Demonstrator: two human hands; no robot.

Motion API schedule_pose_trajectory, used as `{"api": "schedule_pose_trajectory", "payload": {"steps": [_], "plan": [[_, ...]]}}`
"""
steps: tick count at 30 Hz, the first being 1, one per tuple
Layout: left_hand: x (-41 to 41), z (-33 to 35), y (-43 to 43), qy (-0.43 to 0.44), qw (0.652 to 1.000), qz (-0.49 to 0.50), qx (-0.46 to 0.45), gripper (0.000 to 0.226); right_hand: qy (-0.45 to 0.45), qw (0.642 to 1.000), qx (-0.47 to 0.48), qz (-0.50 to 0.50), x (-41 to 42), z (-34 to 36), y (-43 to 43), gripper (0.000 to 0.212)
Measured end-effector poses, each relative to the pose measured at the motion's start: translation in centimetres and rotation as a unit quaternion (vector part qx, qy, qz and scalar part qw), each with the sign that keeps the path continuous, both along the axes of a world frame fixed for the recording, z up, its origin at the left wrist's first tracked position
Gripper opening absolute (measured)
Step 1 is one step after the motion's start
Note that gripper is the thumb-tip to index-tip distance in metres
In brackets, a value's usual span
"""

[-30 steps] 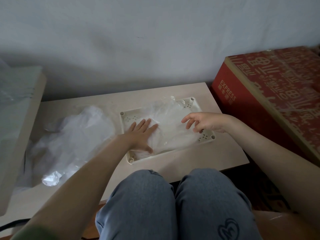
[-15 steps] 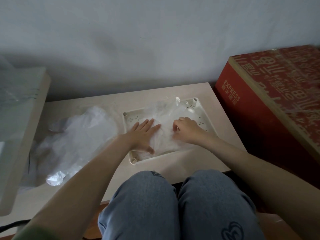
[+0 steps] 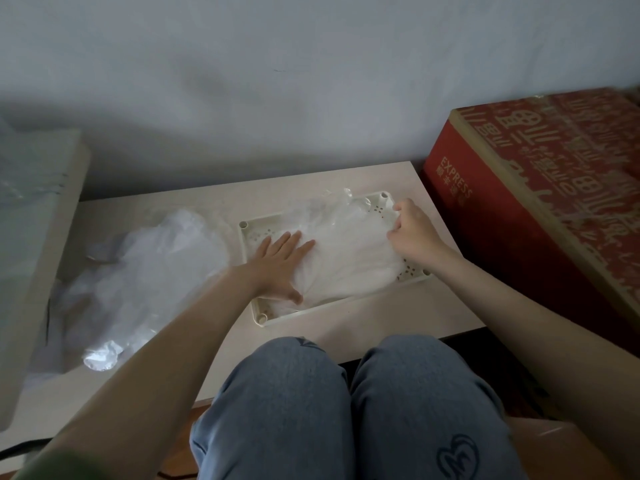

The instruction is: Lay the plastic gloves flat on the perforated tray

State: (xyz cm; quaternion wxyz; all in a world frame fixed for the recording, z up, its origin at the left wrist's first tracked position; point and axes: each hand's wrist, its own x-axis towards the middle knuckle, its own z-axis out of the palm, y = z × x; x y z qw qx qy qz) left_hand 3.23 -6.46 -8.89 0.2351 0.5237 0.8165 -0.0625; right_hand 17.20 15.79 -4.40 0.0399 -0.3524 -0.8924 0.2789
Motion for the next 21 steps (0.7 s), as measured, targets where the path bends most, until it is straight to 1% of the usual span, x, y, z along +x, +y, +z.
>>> {"api": "schedule_pose_trajectory", "payload": {"steps": [2, 3, 4, 5, 6, 7, 8, 9, 10, 12, 13, 17, 21], "plan": [[0.1, 0.1, 0.2, 0.009, 1.0, 0.005, 0.006, 0.114, 0.046, 0.997, 0.024, 0.052, 0.1, 0.7, -0.7, 0.042], [0.1, 0.2, 0.2, 0.013, 1.0, 0.004, 0.007, 0.112, 0.056, 0.993, 0.024, 0.099, 0.1, 1.0, -1.2, 0.041], [0.1, 0.3, 0.2, 0.017, 1.0, 0.0, 0.008, 0.108, 0.04, 0.986, 0.018, 0.158, 0.2, 1.3, -1.6, 0.04], [0.1, 0.3, 0.3, 0.019, 1.0, -0.001, 0.009, 0.103, -0.008, 0.975, 0.016, 0.222, 0.3, 1.4, -2.0, 0.04], [0.0, 0.4, 0.3, 0.016, 1.0, 0.002, 0.012, 0.098, -0.079, 0.956, 0.03, 0.28, 0.3, 1.2, -2.3, 0.04], [0.0, 0.4, 0.3, 0.01, 1.0, 0.009, 0.015, 0.094, -0.154, 0.933, 0.055, 0.321, 0.3, 0.9, -2.5, 0.042], [0.0, 0.5, 0.3, 0.005, 1.0, 0.014, 0.016, 0.093, -0.21, 0.912, 0.078, 0.343, 0.3, 0.5, -2.7, 0.042], [0.1, 0.5, 0.3, 0.003, 1.0, 0.016, 0.014, 0.094, -0.237, 0.902, 0.09, 0.349, 0.3, 0.1, -2.7, 0.04], [0.2, 0.5, 0.3, 0.007, 1.0, 0.013, 0.011, 0.096, -0.237, 0.903, 0.09, 0.347, 0.3, -0.2, -2.7, 0.034], [0.2, 0.4, 0.3, 0.022, 1.0, 0.006, 0.002, 0.098, -0.205, 0.917, 0.071, 0.334, 0.5, -0.5, -2.7, 0.018], [0.2, 0.3, 0.2, 0.029, 1.0, 0.005, -0.002, 0.097, -0.19, 0.924, 0.061, 0.326, 0.6, -0.5, -2.7, 0.014], [0.0, 0.4, 0.4, 0.044, 0.999, -0.001, -0.007, 0.081, -0.15, 0.937, 0.031, 0.315, 0.6, -0.6, -2.0, 0.014], [0.0, 0.7, 0.2, 0.026, 1.0, 0.007, 0.005, 0.065, -0.11, 0.941, 0.023, 0.32, 0.3, -0.2, -1.4, 0.011]]}}
